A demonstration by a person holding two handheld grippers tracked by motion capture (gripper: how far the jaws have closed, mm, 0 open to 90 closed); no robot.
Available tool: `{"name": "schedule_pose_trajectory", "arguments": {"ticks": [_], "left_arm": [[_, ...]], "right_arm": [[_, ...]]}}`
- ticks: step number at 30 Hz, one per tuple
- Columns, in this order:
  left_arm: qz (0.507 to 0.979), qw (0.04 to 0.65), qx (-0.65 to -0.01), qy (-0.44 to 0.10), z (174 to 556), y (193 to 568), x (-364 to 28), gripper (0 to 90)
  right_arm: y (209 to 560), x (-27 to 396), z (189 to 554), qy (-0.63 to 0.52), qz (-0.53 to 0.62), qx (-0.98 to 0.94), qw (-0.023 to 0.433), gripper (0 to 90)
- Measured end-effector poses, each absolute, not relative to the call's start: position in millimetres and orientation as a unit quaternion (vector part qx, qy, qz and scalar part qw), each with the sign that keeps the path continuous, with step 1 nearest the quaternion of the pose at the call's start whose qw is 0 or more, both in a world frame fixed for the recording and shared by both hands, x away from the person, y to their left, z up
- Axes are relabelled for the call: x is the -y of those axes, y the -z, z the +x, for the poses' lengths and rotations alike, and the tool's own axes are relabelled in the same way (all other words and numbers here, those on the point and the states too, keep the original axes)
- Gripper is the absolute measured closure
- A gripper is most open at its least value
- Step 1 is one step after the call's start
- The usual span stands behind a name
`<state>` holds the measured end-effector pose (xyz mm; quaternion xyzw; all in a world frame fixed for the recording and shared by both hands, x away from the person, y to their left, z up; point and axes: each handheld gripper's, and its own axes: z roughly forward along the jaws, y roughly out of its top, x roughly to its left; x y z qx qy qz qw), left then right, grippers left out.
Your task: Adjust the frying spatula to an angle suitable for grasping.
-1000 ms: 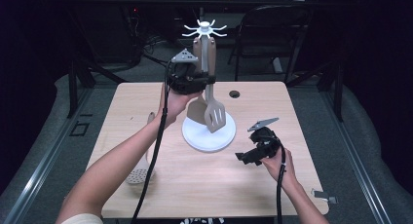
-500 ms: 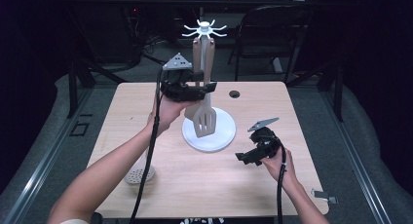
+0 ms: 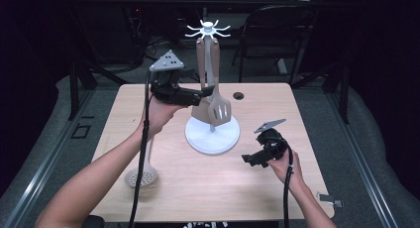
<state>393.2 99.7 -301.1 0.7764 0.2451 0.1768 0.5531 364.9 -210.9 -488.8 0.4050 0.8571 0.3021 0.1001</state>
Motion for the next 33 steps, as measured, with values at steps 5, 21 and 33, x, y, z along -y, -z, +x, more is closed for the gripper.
{"name": "schedule_pose_trajectory", "arguments": {"ticks": [5, 21, 33], "left_arm": [[0.766, 0.563, -0.253, -0.183, 397.3, 290.2, -110.9, 15.4], [0.738, 0.575, -0.288, -0.206, 421.9, 257.2, -139.3, 15.6], [0.719, 0.587, -0.283, -0.240, 427.7, 243.3, -135.5, 55.2]], "right_arm": [[490.7, 210.1, 366.0, -0.305, 0.405, -0.857, 0.098, 0.6], [491.4, 208.8, 365.5, -0.297, 0.402, -0.861, 0.097, 1.0], [492.2, 208.6, 364.4, -0.297, 0.404, -0.860, 0.098, 1.8]]}}
